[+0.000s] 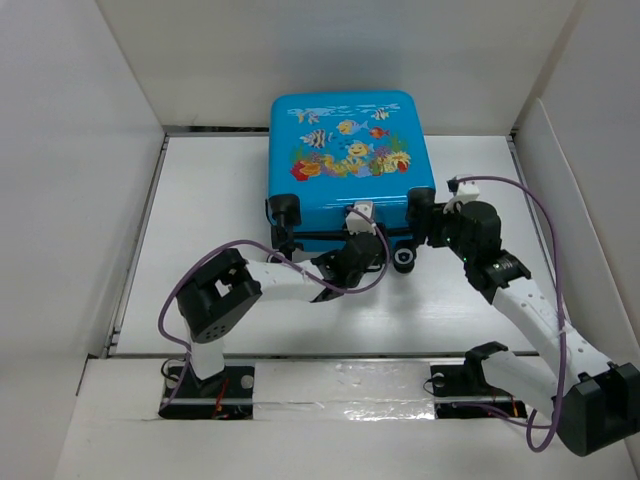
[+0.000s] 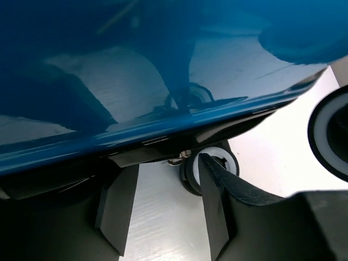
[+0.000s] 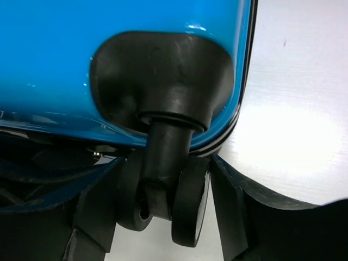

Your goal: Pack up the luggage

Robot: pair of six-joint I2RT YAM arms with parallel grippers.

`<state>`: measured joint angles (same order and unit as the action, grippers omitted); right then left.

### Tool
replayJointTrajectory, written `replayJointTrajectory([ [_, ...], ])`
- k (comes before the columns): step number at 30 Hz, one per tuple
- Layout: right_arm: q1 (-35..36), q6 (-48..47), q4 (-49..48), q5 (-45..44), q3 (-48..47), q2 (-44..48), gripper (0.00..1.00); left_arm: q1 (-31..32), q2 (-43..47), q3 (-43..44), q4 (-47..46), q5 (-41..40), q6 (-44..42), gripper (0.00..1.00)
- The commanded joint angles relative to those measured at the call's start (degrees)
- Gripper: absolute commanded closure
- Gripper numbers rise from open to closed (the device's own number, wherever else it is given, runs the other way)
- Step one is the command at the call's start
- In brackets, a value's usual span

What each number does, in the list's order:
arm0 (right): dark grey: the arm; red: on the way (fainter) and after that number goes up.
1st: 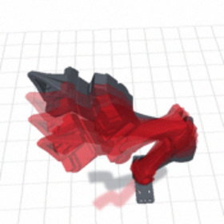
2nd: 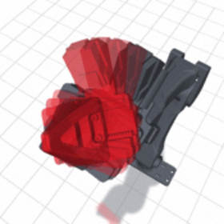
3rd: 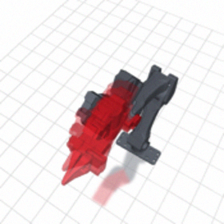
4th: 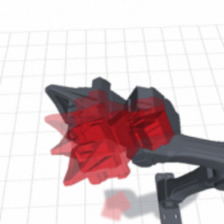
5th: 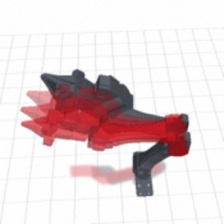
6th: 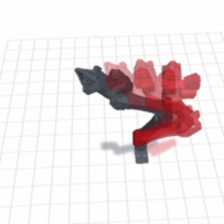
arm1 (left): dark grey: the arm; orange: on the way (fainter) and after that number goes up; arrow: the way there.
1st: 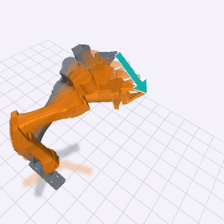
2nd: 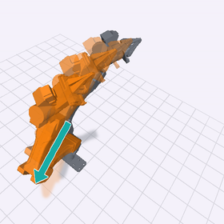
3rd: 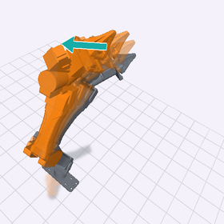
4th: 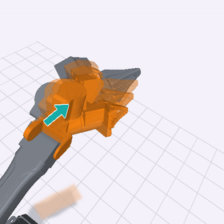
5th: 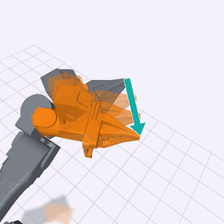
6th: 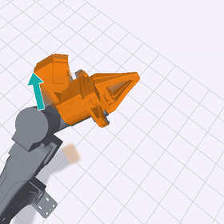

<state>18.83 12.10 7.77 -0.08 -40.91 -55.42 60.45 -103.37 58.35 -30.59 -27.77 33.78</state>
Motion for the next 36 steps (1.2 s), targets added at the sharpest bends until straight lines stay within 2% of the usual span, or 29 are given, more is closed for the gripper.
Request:
replayJointTrajectory([
  [1, 0.2, -1.2, -2.8, 5.6, -1.5, 0.2, 0.62, 0.4, -0.3, 2.8, -1.8, -7.4, 0.2, 0.55],
  [4, 0.2, -1.1, -2.8, 6.5, -0.7, 0.9, 0.79, 0.4, -1.2, 3.5, -2.4, -9.8, -0.2, 0.59],
  [7, 0.2, -0.9, -2.5, 7.6, 0.0, 2.0, 0.85, 0.9, -2.5, 4.9, -2.5, -12.5, -0.7, 0.61],
  [11, 1.3, -0.5, -2.8, 8.9, 1.2, 3.0, 0.87, 0.9, -4.6, 5.9, -4.0, -14.5, -0.7, 0.61],
  [16, 1.9, -0.3, -3.0, 9.2, 2.3, 3.7, 0.91, 1.4, -4.4, 6.5, -5.6, -18.0, -0.6, 0.68],
  [24, 3.1, 0.3, -3.8, 9.4, 3.3, 4.3, 0.94, 1.4, -2.3, 3.7, -13.2, -20.0, 0.1, 0.86],
  [27, 3.1, 0.4, -3.8, 9.5, 3.6, 4.4, 0.94, 1.4, -1.8, 2.9, -14.5, -21.3, 0.2, 0.99],
  [33, 3.1, 1.0, -4.6, 5.2, 5.5, 5.9, 0.94, 2.5, 1.8, -1.4, -16.3, -22.3, -1.4, 1.0],
  [36, 1.6, 1.7, -5.1, 7.6, 5.8, 7.0, 0.95, 2.5, 4.6, -5.3, -16.4, -23.9, -2.5, 1.0],
])
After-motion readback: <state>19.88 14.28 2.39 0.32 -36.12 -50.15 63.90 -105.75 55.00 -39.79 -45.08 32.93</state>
